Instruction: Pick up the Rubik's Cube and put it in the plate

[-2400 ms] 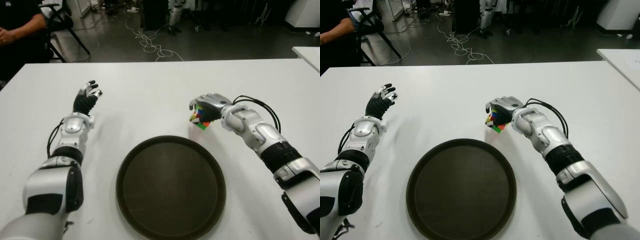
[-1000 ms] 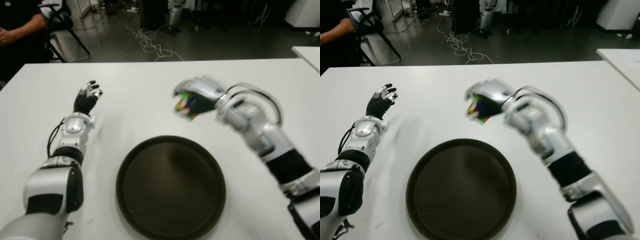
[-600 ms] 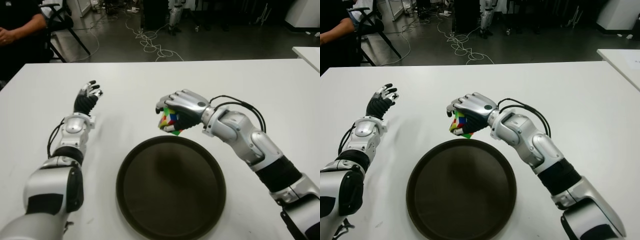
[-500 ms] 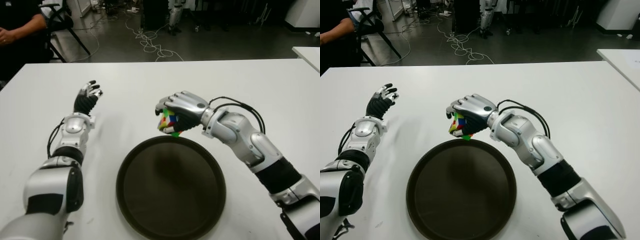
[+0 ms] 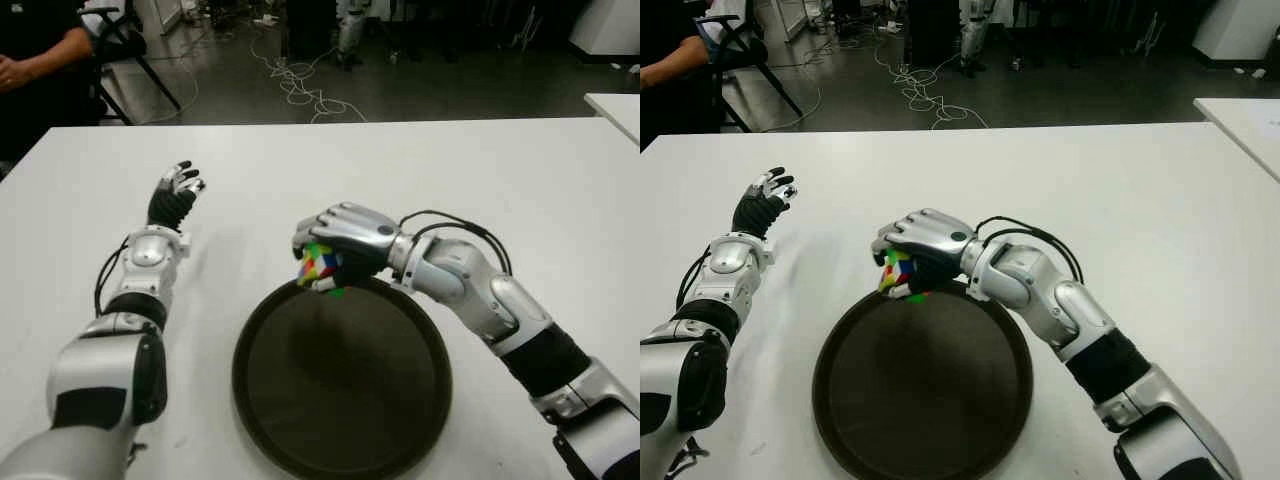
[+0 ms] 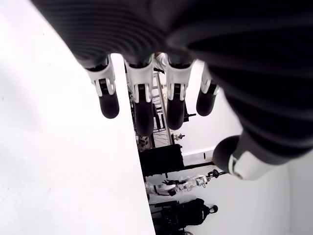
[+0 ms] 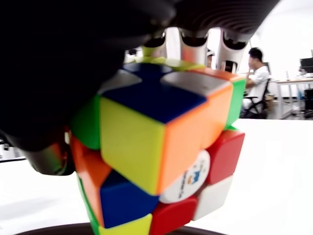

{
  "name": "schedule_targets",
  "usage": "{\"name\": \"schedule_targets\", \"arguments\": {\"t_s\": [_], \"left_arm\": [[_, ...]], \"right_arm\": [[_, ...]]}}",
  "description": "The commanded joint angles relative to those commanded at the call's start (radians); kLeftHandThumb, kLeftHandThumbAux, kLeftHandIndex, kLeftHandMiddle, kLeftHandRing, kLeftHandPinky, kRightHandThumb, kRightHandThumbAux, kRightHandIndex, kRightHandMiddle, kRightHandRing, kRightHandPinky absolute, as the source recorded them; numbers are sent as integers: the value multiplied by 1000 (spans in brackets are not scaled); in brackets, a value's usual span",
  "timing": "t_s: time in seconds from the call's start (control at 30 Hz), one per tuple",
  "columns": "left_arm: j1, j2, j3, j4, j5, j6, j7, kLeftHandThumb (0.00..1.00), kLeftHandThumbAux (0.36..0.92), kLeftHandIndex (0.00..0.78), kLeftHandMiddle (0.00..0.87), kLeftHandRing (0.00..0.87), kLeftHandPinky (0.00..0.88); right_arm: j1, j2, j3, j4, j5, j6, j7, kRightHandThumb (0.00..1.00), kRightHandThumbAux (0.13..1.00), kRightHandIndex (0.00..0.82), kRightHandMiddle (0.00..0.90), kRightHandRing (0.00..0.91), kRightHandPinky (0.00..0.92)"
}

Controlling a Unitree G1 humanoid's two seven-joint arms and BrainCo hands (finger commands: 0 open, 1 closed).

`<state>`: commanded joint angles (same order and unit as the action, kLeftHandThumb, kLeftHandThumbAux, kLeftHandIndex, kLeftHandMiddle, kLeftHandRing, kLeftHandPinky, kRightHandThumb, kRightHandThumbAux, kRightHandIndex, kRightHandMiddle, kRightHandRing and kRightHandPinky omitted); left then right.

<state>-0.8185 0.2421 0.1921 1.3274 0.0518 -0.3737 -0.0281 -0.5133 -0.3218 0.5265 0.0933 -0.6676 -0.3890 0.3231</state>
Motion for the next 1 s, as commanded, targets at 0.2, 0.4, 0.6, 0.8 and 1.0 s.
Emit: {"name": "schedule_targets", "arguments": {"t_s": [0.2,0.4,0.6,0.8,1.0], "left_arm": [[1,3,-6,-1,6,-5,-1,155,565,84,161,144,112],[1,5,-14,-1,11,-6,1,148,560,79,146,130,105],[1,4,-10,-1,6,-3,-2,150,566,76,147,132,102],[-1,2,-5,-1,1,1,-3,145,566,68,141,123,98],[-2,1,-7,-1,3,4,3,139,572,60,129,109,89]], "right_arm": [[-1,-2,9,5,-10,-23,10,947,662,463,447,444,410],[-4,-10,22,-3,-26,-22,30,947,662,467,437,449,431],[6,-18,23,-18,-20,-23,50,944,664,445,438,454,383],[11,-15,22,-16,18,-28,86,944,664,443,442,452,374],[18,-2,18,-13,76,-7,142,945,664,443,446,451,370]]}}
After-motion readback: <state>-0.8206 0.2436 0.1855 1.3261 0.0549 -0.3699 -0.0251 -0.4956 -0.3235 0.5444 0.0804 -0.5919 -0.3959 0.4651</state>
